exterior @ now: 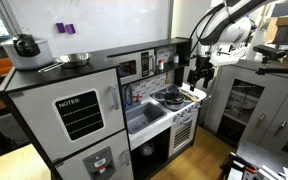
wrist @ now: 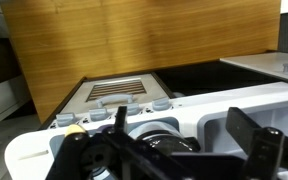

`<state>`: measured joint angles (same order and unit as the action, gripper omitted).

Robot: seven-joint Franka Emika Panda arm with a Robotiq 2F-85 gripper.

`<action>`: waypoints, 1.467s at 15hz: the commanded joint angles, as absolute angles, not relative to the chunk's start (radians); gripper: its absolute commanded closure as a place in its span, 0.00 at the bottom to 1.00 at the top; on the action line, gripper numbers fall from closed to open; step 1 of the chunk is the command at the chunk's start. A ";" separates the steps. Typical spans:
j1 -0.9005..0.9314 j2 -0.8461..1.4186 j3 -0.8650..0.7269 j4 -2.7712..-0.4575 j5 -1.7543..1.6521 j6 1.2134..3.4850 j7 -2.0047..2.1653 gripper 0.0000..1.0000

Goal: Put the wooden spoon in the sink

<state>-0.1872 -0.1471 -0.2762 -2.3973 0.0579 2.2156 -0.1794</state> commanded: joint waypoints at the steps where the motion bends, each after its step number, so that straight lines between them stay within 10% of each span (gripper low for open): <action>1: -0.212 -0.077 -0.282 -2.361 0.051 2.275 -0.211 0.00; 22: -0.296 0.151 -0.290 -2.211 0.055 2.360 -0.245 0.00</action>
<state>-0.2817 0.1527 -0.3047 -2.2121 0.0592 2.3629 -0.2485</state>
